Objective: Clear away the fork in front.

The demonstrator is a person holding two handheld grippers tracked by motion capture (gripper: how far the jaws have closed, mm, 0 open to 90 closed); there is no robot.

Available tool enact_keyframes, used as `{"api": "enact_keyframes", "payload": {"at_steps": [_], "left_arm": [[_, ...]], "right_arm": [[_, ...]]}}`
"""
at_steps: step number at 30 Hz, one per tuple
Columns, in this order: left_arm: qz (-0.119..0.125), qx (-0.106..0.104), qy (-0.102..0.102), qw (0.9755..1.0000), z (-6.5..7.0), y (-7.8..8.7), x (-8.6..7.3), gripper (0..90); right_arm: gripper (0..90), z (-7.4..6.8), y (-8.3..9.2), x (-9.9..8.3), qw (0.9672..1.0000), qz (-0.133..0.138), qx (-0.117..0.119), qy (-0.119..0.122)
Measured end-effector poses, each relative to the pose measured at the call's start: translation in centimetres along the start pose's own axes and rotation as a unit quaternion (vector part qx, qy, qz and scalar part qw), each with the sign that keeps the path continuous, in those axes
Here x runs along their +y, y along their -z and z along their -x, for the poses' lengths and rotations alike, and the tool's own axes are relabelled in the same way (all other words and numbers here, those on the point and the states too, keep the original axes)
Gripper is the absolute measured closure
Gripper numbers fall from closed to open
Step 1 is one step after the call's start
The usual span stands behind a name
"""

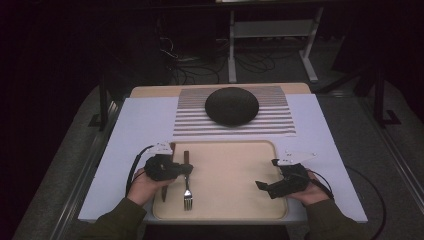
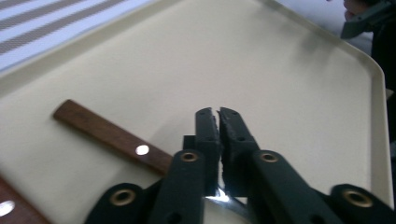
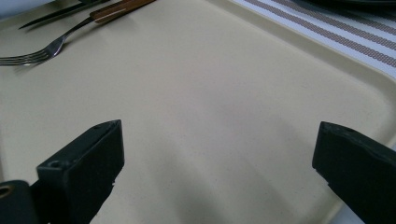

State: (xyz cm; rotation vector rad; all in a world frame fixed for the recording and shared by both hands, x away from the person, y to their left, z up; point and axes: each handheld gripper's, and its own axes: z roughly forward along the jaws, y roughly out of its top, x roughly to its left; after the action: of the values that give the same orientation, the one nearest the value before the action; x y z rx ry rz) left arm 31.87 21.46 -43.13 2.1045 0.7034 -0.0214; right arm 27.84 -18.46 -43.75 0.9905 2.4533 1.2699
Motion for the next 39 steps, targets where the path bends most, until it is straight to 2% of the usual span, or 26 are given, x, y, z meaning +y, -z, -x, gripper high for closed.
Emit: {"api": "enact_keyframes", "payload": {"at_steps": [7, 10, 14, 24, 39], "left_arm": [[-0.036, -0.003, -0.020, 0.9991, 0.8, -1.2, 0.0, 90.0], [-0.048, -0.003, -0.020, 0.9987, 0.9, -1.6, -0.2, 90.0], [-0.060, 0.008, -0.020, 0.9979, 0.7, -1.6, -0.4, 90.0], [-0.063, 0.022, -0.011, 0.9977, -0.2, -1.0, -0.8, 90.0], [-0.066, 0.043, 0.015, 0.9968, -1.5, 0.2, -1.4, 90.0]], "right_arm": [[2.1, 0.0, 0.0, 0.0, 1.0000, 0.000, 0.001, 0.000], [2.1, 0.0, 0.0, 0.0, 1.0000, -0.001, 0.000, 0.000], [2.2, 0.0, -0.1, 0.0, 1.0000, -0.002, 0.001, 0.001], [2.2, 0.0, 0.0, 0.0, 1.0000, -0.002, 0.000, 0.000], [2.2, 0.0, 0.0, 0.0, 1.0000, -0.001, 0.000, 0.000]]}}
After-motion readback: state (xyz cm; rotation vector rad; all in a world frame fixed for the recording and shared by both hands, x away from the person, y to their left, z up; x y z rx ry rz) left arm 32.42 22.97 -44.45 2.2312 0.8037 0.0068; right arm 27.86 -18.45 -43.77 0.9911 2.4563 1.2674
